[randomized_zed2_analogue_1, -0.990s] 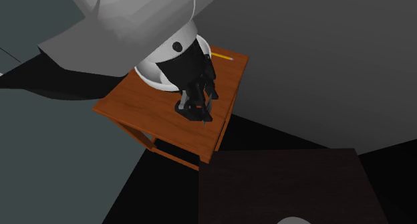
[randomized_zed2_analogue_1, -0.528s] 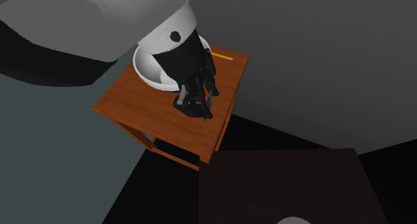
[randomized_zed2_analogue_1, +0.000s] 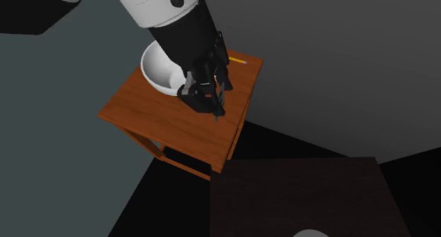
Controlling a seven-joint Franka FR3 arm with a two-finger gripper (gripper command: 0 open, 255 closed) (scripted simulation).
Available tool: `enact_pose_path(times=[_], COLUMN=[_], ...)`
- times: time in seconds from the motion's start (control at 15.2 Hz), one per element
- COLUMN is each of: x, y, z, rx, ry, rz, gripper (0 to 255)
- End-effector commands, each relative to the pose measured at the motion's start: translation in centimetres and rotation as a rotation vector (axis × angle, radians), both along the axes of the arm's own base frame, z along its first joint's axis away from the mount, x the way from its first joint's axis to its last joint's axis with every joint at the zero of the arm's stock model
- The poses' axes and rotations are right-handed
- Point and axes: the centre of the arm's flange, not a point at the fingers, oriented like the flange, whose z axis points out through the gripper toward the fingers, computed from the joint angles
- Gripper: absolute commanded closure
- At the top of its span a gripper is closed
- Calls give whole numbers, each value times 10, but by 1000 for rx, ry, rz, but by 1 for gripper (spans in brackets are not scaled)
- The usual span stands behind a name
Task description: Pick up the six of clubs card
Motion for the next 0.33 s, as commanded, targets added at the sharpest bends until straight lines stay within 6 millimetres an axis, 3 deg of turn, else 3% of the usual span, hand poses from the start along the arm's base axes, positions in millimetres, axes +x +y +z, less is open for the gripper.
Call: enact_pose_path(times=[0.0, 0.26], x=[0, 0], y=[0, 0], z=[11, 23], rx=[0, 0], ry=[0, 0], rz=[0, 0], gripper=[255, 255])
